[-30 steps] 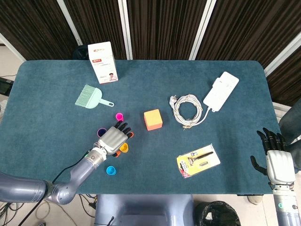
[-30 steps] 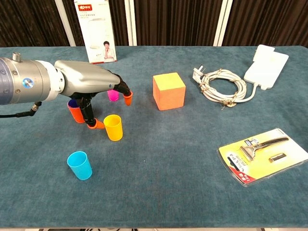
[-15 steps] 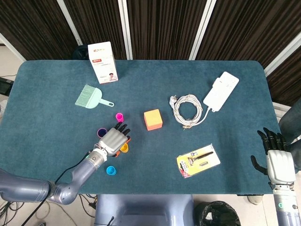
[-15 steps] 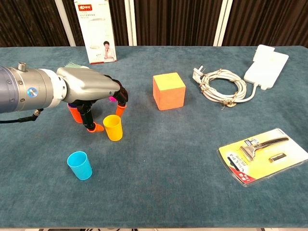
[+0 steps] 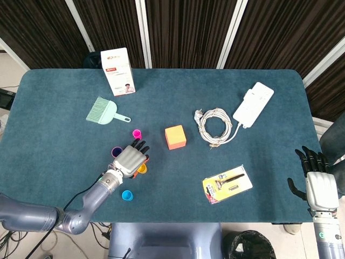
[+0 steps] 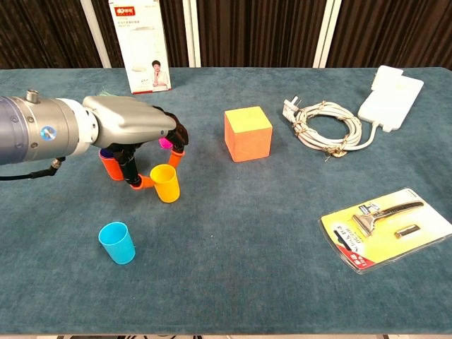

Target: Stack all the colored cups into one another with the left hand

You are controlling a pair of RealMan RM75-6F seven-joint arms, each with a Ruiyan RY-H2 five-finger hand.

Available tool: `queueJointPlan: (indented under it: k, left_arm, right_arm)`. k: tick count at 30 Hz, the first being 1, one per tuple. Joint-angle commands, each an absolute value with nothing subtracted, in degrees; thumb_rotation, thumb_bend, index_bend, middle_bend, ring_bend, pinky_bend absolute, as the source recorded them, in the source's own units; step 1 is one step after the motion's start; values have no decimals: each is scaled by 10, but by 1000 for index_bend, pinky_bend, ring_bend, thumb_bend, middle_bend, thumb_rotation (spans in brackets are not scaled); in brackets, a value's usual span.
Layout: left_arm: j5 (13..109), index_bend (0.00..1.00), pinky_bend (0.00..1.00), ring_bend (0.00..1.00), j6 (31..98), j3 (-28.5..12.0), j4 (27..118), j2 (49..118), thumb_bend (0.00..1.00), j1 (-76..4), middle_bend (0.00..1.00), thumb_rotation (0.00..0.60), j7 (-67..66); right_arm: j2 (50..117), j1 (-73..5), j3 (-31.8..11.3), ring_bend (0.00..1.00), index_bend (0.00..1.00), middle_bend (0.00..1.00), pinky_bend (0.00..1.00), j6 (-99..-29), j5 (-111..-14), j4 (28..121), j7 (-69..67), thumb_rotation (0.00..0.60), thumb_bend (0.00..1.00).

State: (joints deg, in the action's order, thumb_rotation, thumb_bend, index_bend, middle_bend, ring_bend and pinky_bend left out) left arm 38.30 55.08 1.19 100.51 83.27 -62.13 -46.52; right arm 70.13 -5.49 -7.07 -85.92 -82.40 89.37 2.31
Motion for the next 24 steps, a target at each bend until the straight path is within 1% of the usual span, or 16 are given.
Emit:
queueJointPlan:
  k: [1, 8, 15, 20, 24]
  left_arm:
    - [390, 450, 0, 0, 559, 4, 1015, 820, 324, -620, 136, 600, -458]
    - [408, 450, 0, 0, 586, -16, 1055, 753, 325, -607, 140, 600, -433]
    - [408, 451, 0, 0, 583, -12, 1075, 681, 330, -579, 141, 600, -390]
    - [423, 451, 0, 0, 565, -6, 1064, 658, 330, -561, 141, 600, -356]
    - [440, 450, 0, 0, 550, -3, 1050, 657, 330, -552, 141, 600, -335]
  right_arm:
    - [701, -55, -71, 93, 129, 71, 68, -860, -824, 894, 23, 600, 405]
    - [702, -56, -70, 93, 129, 71, 68, -858, -825, 894, 24, 600, 404]
    - [704, -56, -69, 93, 128, 72, 68, -857, -827, 894, 28, 600, 405]
    - [705, -57, -67, 93, 129, 71, 68, -855, -828, 894, 32, 600, 405]
    - [706, -57, -68, 93, 129, 72, 68, -856, -827, 895, 34, 600, 405]
